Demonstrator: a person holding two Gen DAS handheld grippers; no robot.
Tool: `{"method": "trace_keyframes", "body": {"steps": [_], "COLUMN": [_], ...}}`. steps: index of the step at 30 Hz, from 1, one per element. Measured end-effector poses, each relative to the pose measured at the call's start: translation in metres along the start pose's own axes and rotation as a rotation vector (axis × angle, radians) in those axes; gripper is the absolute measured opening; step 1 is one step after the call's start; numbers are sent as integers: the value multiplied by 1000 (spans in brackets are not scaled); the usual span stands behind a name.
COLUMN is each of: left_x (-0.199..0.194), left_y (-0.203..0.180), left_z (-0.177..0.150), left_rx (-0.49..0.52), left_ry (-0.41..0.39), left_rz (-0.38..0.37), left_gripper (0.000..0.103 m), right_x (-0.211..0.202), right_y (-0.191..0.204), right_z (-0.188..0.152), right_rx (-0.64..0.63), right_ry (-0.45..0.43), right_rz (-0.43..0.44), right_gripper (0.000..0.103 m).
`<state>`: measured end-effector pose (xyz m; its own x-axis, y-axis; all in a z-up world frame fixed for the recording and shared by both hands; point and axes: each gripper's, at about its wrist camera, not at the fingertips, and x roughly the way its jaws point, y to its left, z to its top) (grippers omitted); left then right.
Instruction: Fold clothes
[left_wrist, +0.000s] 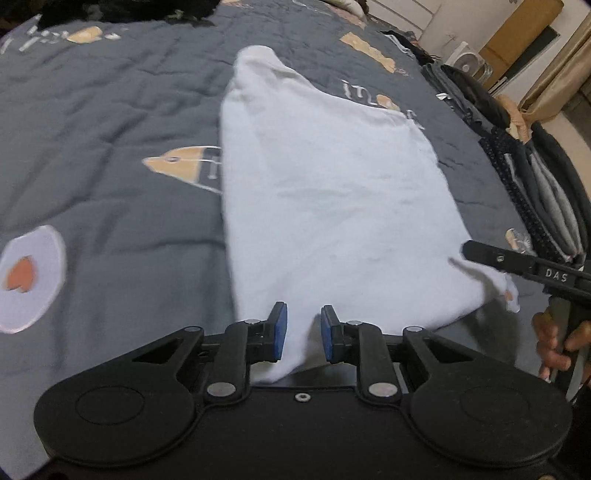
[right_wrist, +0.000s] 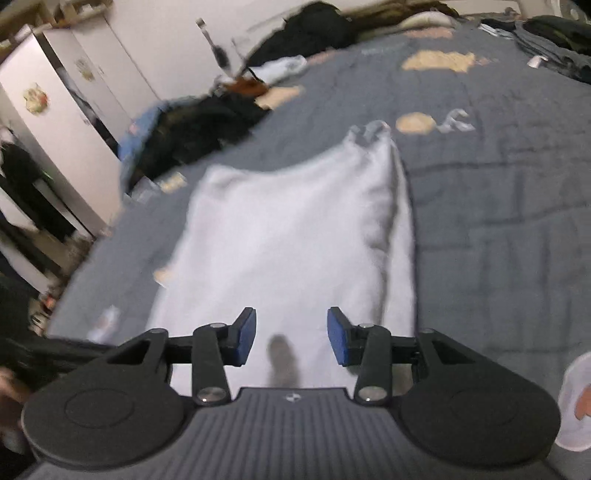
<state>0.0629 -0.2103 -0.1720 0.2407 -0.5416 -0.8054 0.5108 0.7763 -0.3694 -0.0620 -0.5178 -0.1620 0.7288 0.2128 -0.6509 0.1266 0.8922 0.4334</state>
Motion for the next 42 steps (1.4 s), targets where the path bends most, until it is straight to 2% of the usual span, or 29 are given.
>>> {"method": "trace_keyframes", "body": {"steps": [1,2,3,5,8,13,18,19,20,21,22,25,26,27,28,30,32,34,36,37,39,42], "left_x": [-6,-12,-19,-26,-29,7,48,58,69,79,90,107,112,115,110,95,79,90,109,115,104,68], "left_y": [0,1,1,5,16,59,92,97,101,105,108,117,120,121,120,114,108,107,109,114,121,135], "left_z": [1,3,4,20,61,147,189,193,196,197,197,192,191,190,191,191,192,195,199,198,199,193], "left_rx": [9,19,28,32,22,-67,-155,-168,-176,-178,-179,-200,-208,-213,-197,-148,-99,-80,-87,-117,-177,-267], "left_ry": [-21,-51,-81,-147,-218,-225,-188,-172,-150,-128,-108,-115,-121,-122,-145,-211,-278,-234,-149,-129,-175,-345], "left_rz": [11,21,32,20,7,-32,-163,-196,-225,-222,-204,-259,-281,-311,-337,-382,-427,-345,-222,-217,-261,-307], "left_gripper": [22,27,36,44,44,43,47,49,58,61,61,59,51,22,13,10,10,12,35,35,37,39], "right_x": [-3,-6,-9,-12,-10,0,0,0,0,1,2,4,5,5,6,7,8,8,8,8,8,7], "right_y": [-3,-6,-8,-12,-16,-20,-24,-25,-26,-26,-26,-26,-27,-27,-27,-27,-28,-28,-28,-27,-27,-28], "right_z": [-1,-2,-2,-2,0,-2,-1,-1,-1,-1,-1,0,0,1,1,1,0,0,0,-1,-1,-2], "right_rx": [-6,-16,-25,-35,-30,-38,-36,-36,-36,-38,-40,-43,-44,-44,-45,-45,-44,-46,-50,-51,-53,-52], "right_ry": [-4,-7,-9,-15,-15,9,10,11,12,12,12,12,12,12,12,10,8,7,6,5,3,6], "right_rz": [0,-2,-5,-15,-46,-73,-51,-46,-41,-38,-36,-30,-28,-25,-23,-19,-15,-15,-16,-15,-12,-13], "right_gripper": [38,38,38,39,43,44,45,46,46,46,46,48,48,48,48,49,49,49,49,49,49,49]}}
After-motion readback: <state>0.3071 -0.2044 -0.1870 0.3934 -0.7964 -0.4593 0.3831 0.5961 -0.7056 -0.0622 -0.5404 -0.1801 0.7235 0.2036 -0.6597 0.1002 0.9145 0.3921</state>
